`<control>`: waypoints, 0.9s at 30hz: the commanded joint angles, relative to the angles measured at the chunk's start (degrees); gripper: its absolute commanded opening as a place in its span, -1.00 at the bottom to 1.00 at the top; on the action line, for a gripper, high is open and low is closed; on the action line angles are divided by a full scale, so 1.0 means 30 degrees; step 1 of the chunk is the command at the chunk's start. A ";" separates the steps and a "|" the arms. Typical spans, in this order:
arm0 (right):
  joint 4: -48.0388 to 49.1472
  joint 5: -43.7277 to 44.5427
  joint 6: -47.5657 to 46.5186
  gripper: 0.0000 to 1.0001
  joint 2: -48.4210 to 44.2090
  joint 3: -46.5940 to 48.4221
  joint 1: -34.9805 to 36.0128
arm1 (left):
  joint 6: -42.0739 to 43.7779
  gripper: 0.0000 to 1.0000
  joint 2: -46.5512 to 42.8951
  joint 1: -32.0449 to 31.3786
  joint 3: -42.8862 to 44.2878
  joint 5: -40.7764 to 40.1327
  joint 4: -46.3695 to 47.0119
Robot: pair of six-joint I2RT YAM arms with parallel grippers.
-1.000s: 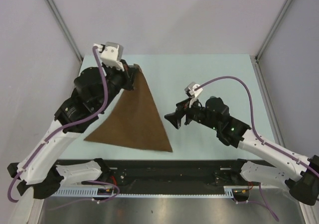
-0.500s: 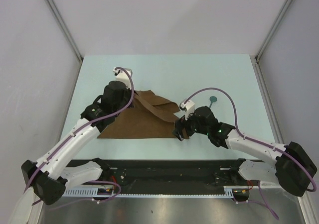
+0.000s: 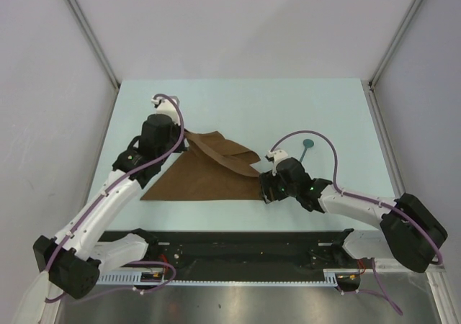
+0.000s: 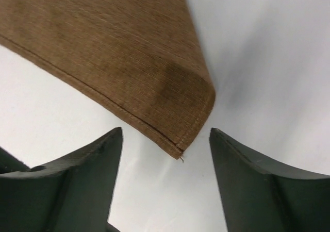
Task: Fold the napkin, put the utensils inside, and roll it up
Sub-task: Flatten the napkin out
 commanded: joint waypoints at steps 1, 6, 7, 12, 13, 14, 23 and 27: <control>-0.0476 0.1280 0.1378 0.40 0.0765 0.0088 0.0345 | -0.0221 -0.99 -0.0073 0.0403 0.0003 0.0805 0.0859; -0.0565 0.2187 0.1935 0.29 0.1441 0.0059 0.1019 | -0.0074 -0.99 -0.0073 0.0666 0.0149 0.0921 0.0888; -0.0565 0.2334 0.2110 0.26 0.1587 0.0059 0.1165 | -0.0045 -0.99 -0.0102 0.0754 0.0149 0.1067 0.0917; -0.1091 0.3330 0.2697 0.09 0.2523 0.0526 0.1547 | 0.0014 -1.00 -0.0073 0.1076 0.0150 0.1478 0.0917; -0.1411 0.3448 0.2756 0.05 0.2700 0.0644 0.1634 | 0.0014 -0.99 -0.0073 0.1193 0.0149 0.1508 0.0888; -0.1501 0.3565 0.2959 0.02 0.3107 0.0732 0.1867 | 0.0014 -0.99 -0.0073 0.1223 0.0120 0.1653 0.0946; -0.3522 0.5058 0.5039 -0.75 0.6214 0.1874 0.2600 | 0.0131 -0.99 -0.0073 0.1751 0.0149 0.2153 0.1122; -0.4576 0.6229 0.5597 -1.00 0.6277 0.2781 0.3508 | 0.0190 -0.99 -0.0161 0.2014 0.0266 0.2240 0.1152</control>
